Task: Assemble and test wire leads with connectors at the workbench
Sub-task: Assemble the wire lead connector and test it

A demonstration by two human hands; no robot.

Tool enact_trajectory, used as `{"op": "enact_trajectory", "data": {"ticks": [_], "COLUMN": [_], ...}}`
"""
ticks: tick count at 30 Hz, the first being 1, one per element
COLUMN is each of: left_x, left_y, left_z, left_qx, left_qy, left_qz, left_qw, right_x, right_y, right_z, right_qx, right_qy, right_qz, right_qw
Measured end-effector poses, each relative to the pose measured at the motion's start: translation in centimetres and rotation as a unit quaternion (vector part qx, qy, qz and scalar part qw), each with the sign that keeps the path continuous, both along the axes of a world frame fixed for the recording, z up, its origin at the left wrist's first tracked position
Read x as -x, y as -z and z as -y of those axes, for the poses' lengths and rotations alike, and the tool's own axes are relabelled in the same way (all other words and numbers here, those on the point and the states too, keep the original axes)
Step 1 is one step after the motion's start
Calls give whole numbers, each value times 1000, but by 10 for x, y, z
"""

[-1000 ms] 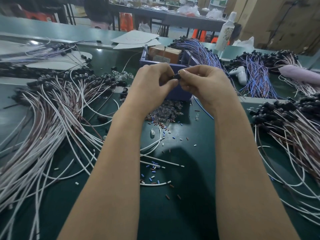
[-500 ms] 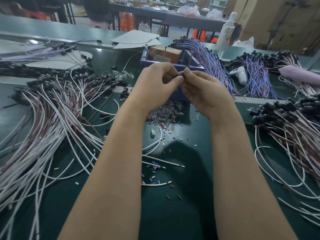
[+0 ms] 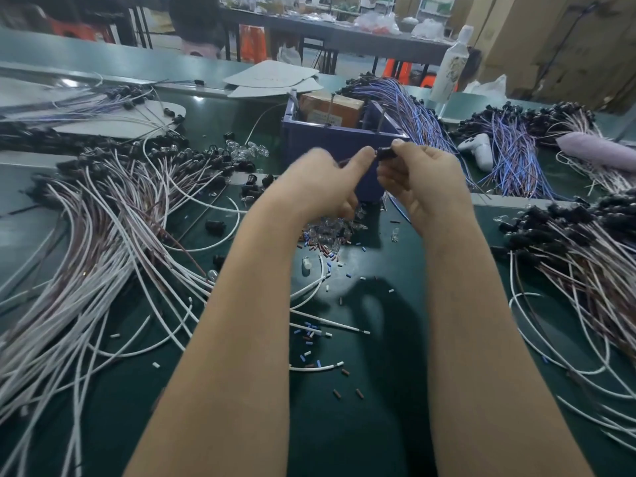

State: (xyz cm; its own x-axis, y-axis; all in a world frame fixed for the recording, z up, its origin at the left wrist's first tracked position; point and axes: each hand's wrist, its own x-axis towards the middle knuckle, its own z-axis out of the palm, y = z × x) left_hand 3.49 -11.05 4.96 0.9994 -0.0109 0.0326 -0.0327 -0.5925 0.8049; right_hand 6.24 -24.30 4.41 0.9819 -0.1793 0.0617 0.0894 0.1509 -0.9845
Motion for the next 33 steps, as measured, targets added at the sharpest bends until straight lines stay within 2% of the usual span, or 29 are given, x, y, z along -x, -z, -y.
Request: {"op": "enact_trajectory", "data": {"ticks": [1, 3, 4, 6, 8, 9, 11, 15, 16, 19, 21, 22, 23, 24, 25, 26, 28, 30, 33], "left_x": [1, 3, 3, 1, -2, -3, -4, -2, -3, -5, -4, -3, -1, 0, 2, 3, 4, 5, 5], "left_y": [-1, -1, -1, -2, -2, -1, 0, -6, -6, -2, -2, -2, -3, -3, -4, -5, -4, 1, 7], "left_z": [2, 4, 2, -6, -19, -25, -29, -15, -12, -9, -11, -12, -11, -10, -8, -5, 1, 7, 6], "left_qx": [44, 219, 325, 487, 544, 543, 515, 505, 480, 302, 245, 225, 200, 173, 149, 131, 100, 85, 97], "left_qy": [22, 19, -4, -71, -146, -175, -204, -190, -183, -146, -95, -58, -16, 27, 65, 98, 137, 151, 148], "left_qz": [-73, -143, -133, -52, 47, 87, 131, 131, 133, 151, 147, 136, 118, 96, 72, 50, 18, -3, -37], "left_qw": [996, 965, 936, 869, 825, 817, 822, 832, 847, 930, 954, 963, 972, 980, 984, 985, 985, 985, 984], "right_x": [0, -1, -2, -2, -2, -1, 2, 7, 8, 11, 13, 13, 11, 9, 6, 4, 0, -4, -8], "right_y": [-1, -3, -3, -3, -2, -2, -1, 2, 2, 2, 2, 2, 1, 0, -3, -6, -10, -11, -8], "right_z": [1, 4, 5, 9, 14, 16, 14, 0, -2, -6, -8, -9, -10, -10, -9, -7, -4, 1, 6], "right_qx": [3, 55, 89, 151, 216, 260, 352, 431, 446, 467, 459, 433, 358, 224, 62, -80, -256, -303, -224], "right_qy": [9, 9, -2, -34, -61, -79, -130, -207, -219, -269, -287, -272, -246, -221, -201, -181, -122, -44, 29], "right_qz": [3, 12, 12, -5, -38, -58, -88, -97, -92, -87, -81, -69, -57, -55, -54, -45, -17, 4, 11], "right_qw": [1000, 998, 996, 988, 974, 961, 923, 873, 863, 838, 837, 857, 899, 948, 976, 979, 959, 952, 974]}}
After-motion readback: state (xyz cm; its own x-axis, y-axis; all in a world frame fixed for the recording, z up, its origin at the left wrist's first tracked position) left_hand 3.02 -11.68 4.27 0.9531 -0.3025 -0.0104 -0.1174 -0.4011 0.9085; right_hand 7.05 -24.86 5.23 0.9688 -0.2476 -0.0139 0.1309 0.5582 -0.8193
